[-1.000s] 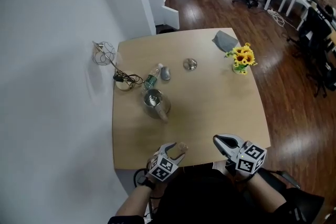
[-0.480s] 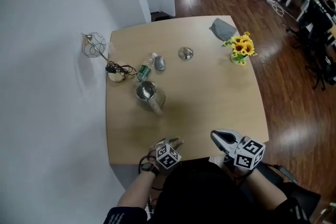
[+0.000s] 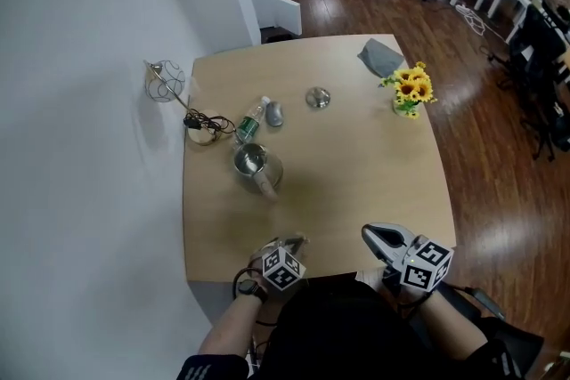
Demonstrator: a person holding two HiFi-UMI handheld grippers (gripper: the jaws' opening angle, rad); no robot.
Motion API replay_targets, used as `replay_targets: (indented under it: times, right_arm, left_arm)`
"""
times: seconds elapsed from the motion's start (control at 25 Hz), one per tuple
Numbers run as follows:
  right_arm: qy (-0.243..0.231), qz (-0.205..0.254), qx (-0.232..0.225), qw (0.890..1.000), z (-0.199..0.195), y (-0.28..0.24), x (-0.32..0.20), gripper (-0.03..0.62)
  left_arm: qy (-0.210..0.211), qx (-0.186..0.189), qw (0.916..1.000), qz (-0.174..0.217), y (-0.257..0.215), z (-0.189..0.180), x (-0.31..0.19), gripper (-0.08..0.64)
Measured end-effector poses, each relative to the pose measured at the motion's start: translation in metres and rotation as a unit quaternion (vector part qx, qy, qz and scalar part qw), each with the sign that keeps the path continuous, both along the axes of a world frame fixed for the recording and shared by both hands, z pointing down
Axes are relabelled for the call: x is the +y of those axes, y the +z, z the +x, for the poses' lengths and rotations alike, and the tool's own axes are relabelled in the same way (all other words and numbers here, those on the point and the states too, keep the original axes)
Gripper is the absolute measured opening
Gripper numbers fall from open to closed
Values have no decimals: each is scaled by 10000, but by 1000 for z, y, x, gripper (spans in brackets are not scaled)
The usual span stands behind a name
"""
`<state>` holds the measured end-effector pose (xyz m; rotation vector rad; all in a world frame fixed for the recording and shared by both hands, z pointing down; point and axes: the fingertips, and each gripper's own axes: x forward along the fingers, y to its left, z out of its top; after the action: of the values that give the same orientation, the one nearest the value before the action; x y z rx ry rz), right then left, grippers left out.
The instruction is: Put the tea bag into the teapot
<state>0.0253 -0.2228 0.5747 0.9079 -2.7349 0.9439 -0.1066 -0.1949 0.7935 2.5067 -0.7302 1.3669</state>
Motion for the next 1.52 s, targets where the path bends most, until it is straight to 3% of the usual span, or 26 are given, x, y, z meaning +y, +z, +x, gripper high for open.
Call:
replay_targets:
  times: [0.16,0.4,0.6,0.76,1.2,1.52]
  right_arm:
    - [-64,69,-29,10000,-3,-2,-2,8]
    - [-212,199,-85,9995,-9,-12,-11,8]
    - [-411,371,-82,9984,-18,-26,-27,8]
    - [-512,390,-253,9976,-26,-40,-42,8]
    - [-557,342,-389,9971,-34,-44,-48,8]
    - [-570,256,-352,9974,-31,-34,-43,8]
  left_arm:
    - [-429,128,9958,797,-58,-27,-45,1]
    - [-995,107,9748,1993,-163,-83,-122,1]
    - [-1283,45,9627,2381,-209,-119,-178,1]
    - [-1446,-133,9633,2259,-200,-135,-214,0]
    - [-1564,-544,9796,1136,-110,-148,-234,0]
    - [-1658,-333,9797,1080,-109,-146,-237,72]
